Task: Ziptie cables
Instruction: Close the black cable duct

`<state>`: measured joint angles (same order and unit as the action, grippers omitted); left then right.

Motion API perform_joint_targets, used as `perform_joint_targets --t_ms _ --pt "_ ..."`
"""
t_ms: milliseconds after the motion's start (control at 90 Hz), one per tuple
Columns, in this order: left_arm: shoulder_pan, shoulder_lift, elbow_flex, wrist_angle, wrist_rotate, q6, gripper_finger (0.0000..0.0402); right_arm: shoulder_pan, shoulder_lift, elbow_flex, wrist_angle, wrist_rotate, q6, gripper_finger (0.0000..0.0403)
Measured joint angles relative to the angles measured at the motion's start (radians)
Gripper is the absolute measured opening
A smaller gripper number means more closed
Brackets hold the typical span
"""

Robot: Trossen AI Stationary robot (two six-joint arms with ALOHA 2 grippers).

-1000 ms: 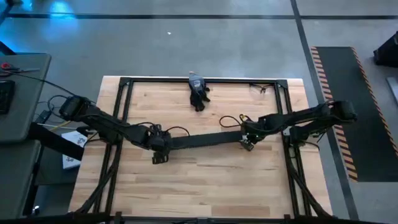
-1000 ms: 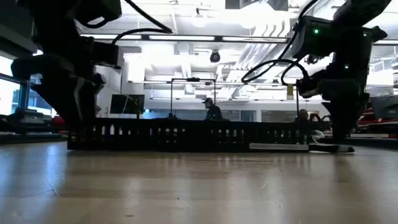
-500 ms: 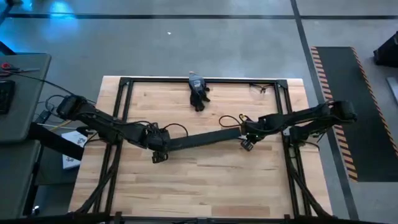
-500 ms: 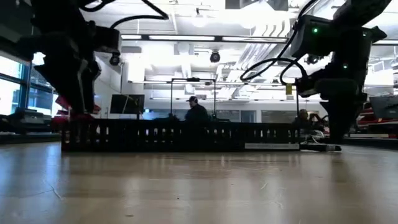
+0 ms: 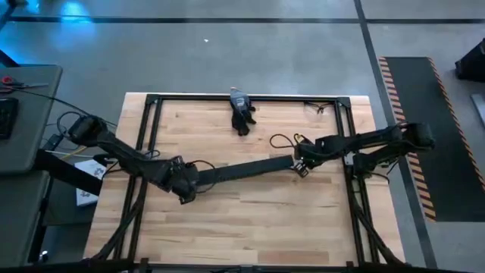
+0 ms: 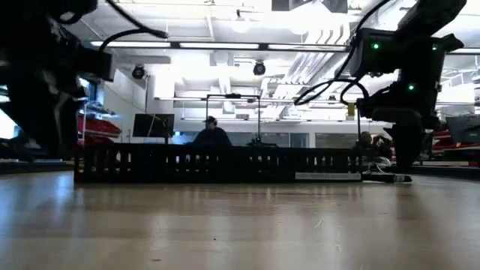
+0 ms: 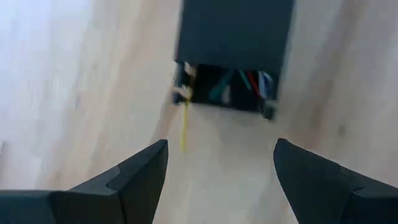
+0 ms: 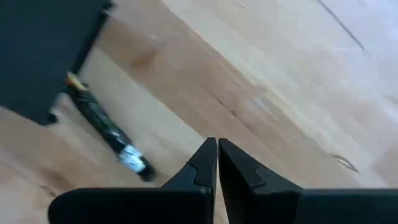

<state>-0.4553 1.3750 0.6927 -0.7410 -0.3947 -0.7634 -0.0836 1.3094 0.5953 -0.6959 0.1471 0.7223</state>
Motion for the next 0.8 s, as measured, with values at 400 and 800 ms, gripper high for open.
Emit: perform_joint_targets --t_ms 400,800 --pt "0.034 0.000 -0.097 0.269 -0.079 0.162 0.0260 -0.074 0.000 0.000 0.006 0.000 -0.050 0.0000" --pt "0.078 0.044 -0.101 0.460 -0.041 0.280 0.0245 -0.060 0.002 -0.002 0.171 -0.106 0.021 0.0000"
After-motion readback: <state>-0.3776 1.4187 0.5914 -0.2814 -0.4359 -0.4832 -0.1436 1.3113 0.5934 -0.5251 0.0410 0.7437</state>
